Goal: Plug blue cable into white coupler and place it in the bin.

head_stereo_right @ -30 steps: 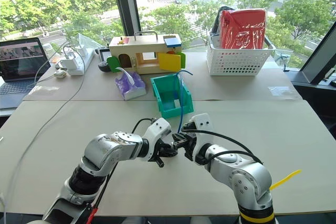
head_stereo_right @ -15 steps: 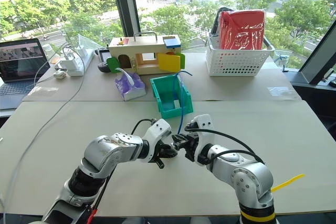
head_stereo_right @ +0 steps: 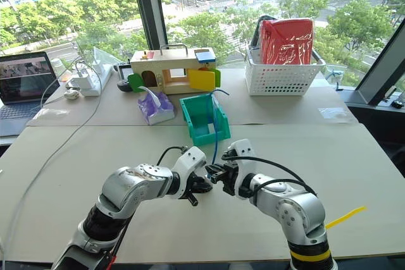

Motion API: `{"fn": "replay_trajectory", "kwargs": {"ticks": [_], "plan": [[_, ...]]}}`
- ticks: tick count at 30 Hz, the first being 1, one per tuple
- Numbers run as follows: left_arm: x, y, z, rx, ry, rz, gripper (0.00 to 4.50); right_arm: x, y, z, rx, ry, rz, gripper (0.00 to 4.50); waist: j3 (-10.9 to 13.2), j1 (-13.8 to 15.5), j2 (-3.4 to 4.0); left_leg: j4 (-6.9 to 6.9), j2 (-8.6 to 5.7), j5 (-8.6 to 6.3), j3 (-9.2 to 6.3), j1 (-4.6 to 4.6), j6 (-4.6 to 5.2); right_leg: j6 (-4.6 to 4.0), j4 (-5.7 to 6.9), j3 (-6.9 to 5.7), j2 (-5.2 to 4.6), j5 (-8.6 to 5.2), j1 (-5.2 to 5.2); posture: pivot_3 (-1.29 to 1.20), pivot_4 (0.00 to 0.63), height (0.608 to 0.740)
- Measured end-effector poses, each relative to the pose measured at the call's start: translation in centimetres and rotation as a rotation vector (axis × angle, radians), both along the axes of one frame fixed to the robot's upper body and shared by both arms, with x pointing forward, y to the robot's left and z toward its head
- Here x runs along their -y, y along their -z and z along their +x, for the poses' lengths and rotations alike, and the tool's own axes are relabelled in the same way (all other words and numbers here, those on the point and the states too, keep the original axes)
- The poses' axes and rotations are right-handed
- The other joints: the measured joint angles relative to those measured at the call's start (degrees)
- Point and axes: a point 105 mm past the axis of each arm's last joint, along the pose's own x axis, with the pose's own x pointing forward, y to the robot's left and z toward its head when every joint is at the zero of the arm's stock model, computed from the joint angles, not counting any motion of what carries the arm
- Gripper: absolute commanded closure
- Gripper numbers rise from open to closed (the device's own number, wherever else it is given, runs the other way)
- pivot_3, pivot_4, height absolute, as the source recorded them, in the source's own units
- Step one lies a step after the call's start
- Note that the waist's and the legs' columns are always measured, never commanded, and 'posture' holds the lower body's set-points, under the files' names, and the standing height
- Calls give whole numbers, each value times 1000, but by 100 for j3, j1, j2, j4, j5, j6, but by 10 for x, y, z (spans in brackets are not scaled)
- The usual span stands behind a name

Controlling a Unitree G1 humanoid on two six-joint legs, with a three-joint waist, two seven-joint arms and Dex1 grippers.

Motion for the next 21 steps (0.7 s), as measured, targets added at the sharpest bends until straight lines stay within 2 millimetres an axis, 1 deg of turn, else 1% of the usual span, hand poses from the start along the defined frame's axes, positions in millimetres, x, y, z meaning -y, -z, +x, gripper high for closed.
{"fn": "replay_trajectory", "kwargs": {"ticks": [10,12,13,14,15,18,20,21], "plan": [[-3,0,1,-1,-3,2,3890,-2,0,1,11,-11,0,4500,-1,-9,0,-3,5,0,0,2,0,-2,0,3,7,-1,-2,0,150,740],[-4,-1,0,-2,16,-11,2890,-3,0,0,11,-14,5,4500,0,-16,1,-9,7,0,0,0,0,-5,1,4,9,-2,-8,0,150,740],[-2,-3,0,-2,32,-33,2643,-5,0,-1,6,-31,14,4500,1,-15,0,-16,8,0,0,-2,0,-7,1,5,11,-3,-13,0,150,740],[-1,-5,-1,-1,43,-48,2124,-9,0,-3,2,-44,23,4500,2,-14,1,-21,9,0,0,-1,-1,-9,0,5,12,-4,-15,0,150,740],[0,-6,-2,-3,50,-55,1917,-12,0,-4,1,-52,28,4500,2,-13,1,-23,9,0,0,-1,0,-12,1,5,12,-5,-15,0,150,740],[-1,-7,-2,-8,60,-65,908,-12,0,-3,-1,-56,35,4500,4,-4,1,-28,9,0,0,-3,0,-15,-4,5,12,-5,-17,0,150,740],[-5,-14,0,-20,55,-119,908,-9,-1,-2,-9,-46,50,4500,12,-7,2,-31,10,0,0,-5,-1,-17,-3,4,12,-6,-22,0,150,740],[-11,-22,3,-21,46,-164,908,-6,-4,-1,-11,-36,67,4500,18,-5,5,-33,10,0,0,-6,-1,-17,-2,4,12,-6,-26,0,150,740]]}}
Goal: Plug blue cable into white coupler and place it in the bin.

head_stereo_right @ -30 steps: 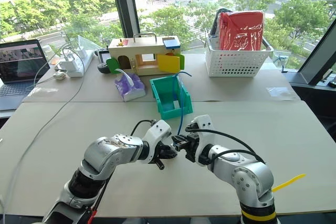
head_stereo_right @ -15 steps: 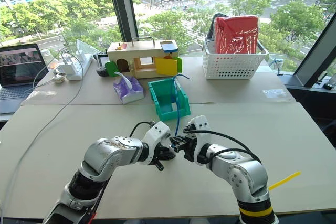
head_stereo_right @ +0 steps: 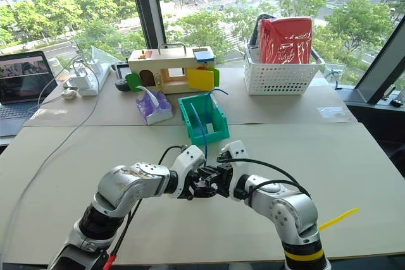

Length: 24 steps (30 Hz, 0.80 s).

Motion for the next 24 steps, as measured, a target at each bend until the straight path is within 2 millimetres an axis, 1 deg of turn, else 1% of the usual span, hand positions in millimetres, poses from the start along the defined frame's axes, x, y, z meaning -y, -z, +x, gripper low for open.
{"fn": "replay_trajectory", "kwargs": {"ticks": [4,5,6,7,9,11,14,16,18,19,21,22,24], "plan": [[-40,-30,12,42,-56,-106,908,21,-7,5,-36,59,20,4500,39,6,6,1,0,0,0,-5,0,-2,3,0,0,0,-4,0,150,740],[-47,-39,13,59,-56,-142,908,25,-10,7,-44,69,15,4500,58,18,6,0,-1,0,0,-11,0,-5,0,0,0,2,-5,0,150,740],[-50,-44,10,80,-37,-155,908,27,-12,8,-54,65,18,4500,77,25,5,0,-1,0,0,-15,0,-10,-1,0,0,5,-7,0,150,740],[-55,-47,7,106,-15,-151,908,27,-16,10,-56,59,23,4500,102,21,8,1,-1,0,0,-20,-1,-34,-1,1,0,19,-13,0,150,740],[-69,-50,-1,178,37,-116,908,39,-36,20,-20,82,39,4500,148,11,17,1,-1,2,0,-47,-4,-46,3,4,0,27,-44,0,150,740],[-79,-50,1,240,28,-102,908,47,-63,34,37,104,72,4500,154,18,25,2,-2,8,0,-87,-11,-48,14,4,0,28,-86,0,150,740],[-85,-52,9,333,-2,-99,908,45,-97,48,109,82,105,4500,160,18,25,2,-1,13,-1,-100,-19,-50,19,3,0,29,-99,0,150,740],[-87,-55,11,387,-14,-107,908,45,-112,59,130,66,110,4500,160,16,25,3,-2,13,0,-106,-19,-49,12,3,-1,29,-99,0,150,740],[-86,-56,11,413,-21,-128,908,42,-121,71,148,53,99,4500,161,11,26,5,-2,13,0,-109,-19,-49,10,3,-1,30,-99,0,150,740],[-86,-55,11,423,-33,-139,908,38,-125,80,157,37,87,4500,162,0,27,6,-2,13,0,-109,-19,-49,11,3,-1,30,-100,0,150,740],[-86,-51,11,421,-45,-140,908,31,-133,92,184,16,78,4500,164,-22,26,5,0,13,0,-106,-19,-49,14,3,0,30,-101,0,150,740],[-88,-48,10,423,-64,-134,908,24,-137,102,201,-4,72,4500,165,-47,28,5,-1,13,0,-105,-19,-49,17,3,0,30,-101,0,150,740],[-89,-42,9,418,-95,-128,908,16,-140,118,246,-25,15,4500,166,-100,28,6,-1,13,0,-106,-20,-48,17,4,0,30,-102,0,150,740]]}}
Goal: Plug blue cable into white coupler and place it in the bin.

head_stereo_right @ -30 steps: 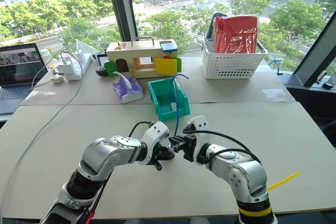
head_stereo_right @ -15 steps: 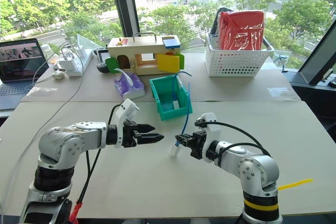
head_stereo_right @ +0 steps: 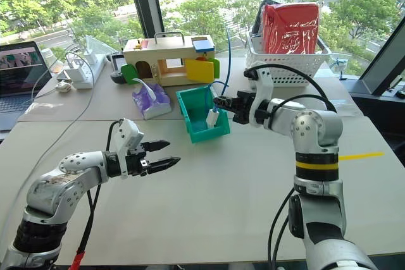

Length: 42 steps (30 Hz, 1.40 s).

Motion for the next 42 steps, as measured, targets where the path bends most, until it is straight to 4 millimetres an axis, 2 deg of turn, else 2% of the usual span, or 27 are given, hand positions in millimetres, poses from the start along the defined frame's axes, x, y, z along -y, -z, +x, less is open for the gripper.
{"fn": "replay_trajectory", "kwargs": {"ticks": [3,7,9,13,16,18,20,24,27,29,31,34,40,42], "plan": [[-2,8,-3,-6,-39,3,908,-6,8,20,48,-5,-93,4500,0,-32,0,0,0,1,0,0,-1,0,0,0,0,0,0,0,150,740],[-3,16,-11,-17,-76,4,908,-20,32,38,27,-32,-152,4500,2,-48,2,0,0,4,0,-2,-7,-1,3,1,0,1,-2,0,150,740],[-2,16,-11,-10,-87,3,840,-28,38,41,25,-55,-166,3579,4,-48,3,0,0,8,0,-1,-14,-1,7,1,0,1,-4,0,150,740],[-3,15,-12,5,-113,5,840,-40,41,45,42,-73,-165,2342,4,-49,4,-1,0,14,-1,1,-25,-1,12,1,0,1,-4,0,150,740],[-9,15,-11,21,-147,-1,840,-38,39,47,40,-65,-135,1344,6,-46,6,-1,0,18,-1,-2,-31,-1,13,1,-1,1,-4,0,150,740],[-15,10,-9,59,-172,-5,840,-35,30,48,49,-65,-103,648,8,-42,7,-1,0,19,-1,-2,-34,-1,13,0,-1,1,-4,0,150,740],[-20,4,-5,101,-189,-17,840,-25,11,50,83,-46,-61,75,9,-33,8,-1,0,19,-1,-2,-34,-1,13,0,-1,1,-4,0,150,740],[-37,-2,6,151,-263,-21,840,0,-29,49,155,-21,26,75,9,-29,8,0,0,19,-1,-2,-34,-1,13,0,-1,1,-4,0,150,740],[-53,-12,17,249,-348,-22,840,35,-55,44,257,43,38,75,9,-24,7,-1,0,19,-1,-2,-34,-1,12,-1,-1,1,-3,0,150,740],[-64,-21,23,294,-398,-50,840,66,-56,34,337,83,1,75,8,19,5,2,-1,19,-3,-5,-33,1,8,-5,-3,1,3,0,150,740],[-77,-23,27,300,-440,-50,840,93,-43,24,368,117,-23,75,8,27,5,4,-3,18,-3,-8,-32,4,11,-5,-6,3,7,0,150,740],[-89,-21,33,289,-477,-46,840,124,-5,4,384,152,-125,75,9,30,5,7,-4,17,-3,-10,-31,5,10,-4,-8,3,4,0,150,740],[-95,-12,42,244,-478,-63,840,144,80,-54,292,137,-292,75,9,-32,6,22,-5,17,0,-2,-30,5,16,2,-7,3,7,0,150,740],[-93,-5,45,219,-471,-51,840,143,90,-61,273,147,-294,75,11,-69,8,33,-6,17,7,6,-30,6,26,15,-7,11,9,0,150,740]]}}
